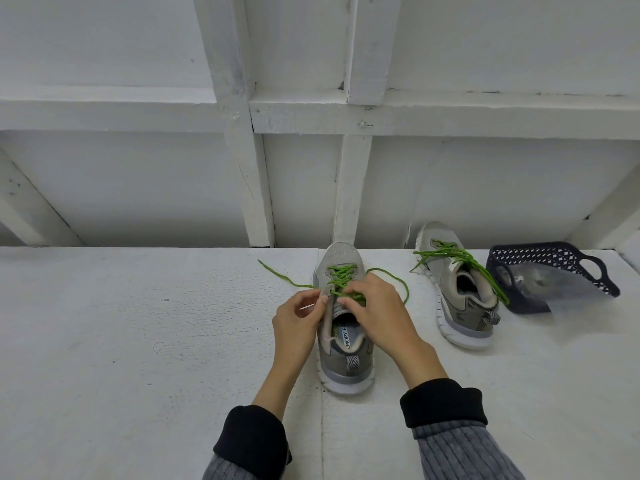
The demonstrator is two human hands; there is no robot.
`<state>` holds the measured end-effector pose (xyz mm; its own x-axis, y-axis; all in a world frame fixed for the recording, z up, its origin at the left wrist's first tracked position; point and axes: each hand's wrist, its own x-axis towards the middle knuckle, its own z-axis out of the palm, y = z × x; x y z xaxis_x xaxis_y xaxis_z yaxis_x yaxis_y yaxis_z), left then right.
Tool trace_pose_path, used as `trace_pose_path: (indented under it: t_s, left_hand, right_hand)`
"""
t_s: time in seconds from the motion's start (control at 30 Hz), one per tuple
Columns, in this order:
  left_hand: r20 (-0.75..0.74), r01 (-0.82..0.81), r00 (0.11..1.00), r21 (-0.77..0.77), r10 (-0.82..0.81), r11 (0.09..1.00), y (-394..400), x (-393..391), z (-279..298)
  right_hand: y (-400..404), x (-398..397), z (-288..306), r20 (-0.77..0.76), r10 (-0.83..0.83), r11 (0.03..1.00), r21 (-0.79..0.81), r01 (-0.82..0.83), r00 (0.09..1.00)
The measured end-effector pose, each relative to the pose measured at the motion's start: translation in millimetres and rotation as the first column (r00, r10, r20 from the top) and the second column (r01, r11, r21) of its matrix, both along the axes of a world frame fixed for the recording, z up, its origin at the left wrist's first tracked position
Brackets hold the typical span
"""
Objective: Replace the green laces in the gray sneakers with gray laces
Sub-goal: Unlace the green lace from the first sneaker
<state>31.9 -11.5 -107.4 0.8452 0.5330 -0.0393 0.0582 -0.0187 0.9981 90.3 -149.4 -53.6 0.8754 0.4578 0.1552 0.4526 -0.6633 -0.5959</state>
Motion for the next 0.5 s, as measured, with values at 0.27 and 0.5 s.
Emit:
trace_pose_path:
  t_s: [0.27, 0.5]
  left_hand:
    - [0.027, -0.008, 1.0, -0.021, 0.008, 1.0, -2, -1, 2]
    - [0.028, -0.01, 1.0, -0.041, 0.011, 0.999, -2, 0, 0]
  right_hand:
    - [-4, 1, 14, -0.342, 0.119, 0.709, 0.687, 0.162, 0.932]
    - [-17, 5, 17, -0.171, -0.065, 0.8, 0.58, 0.154, 0.983]
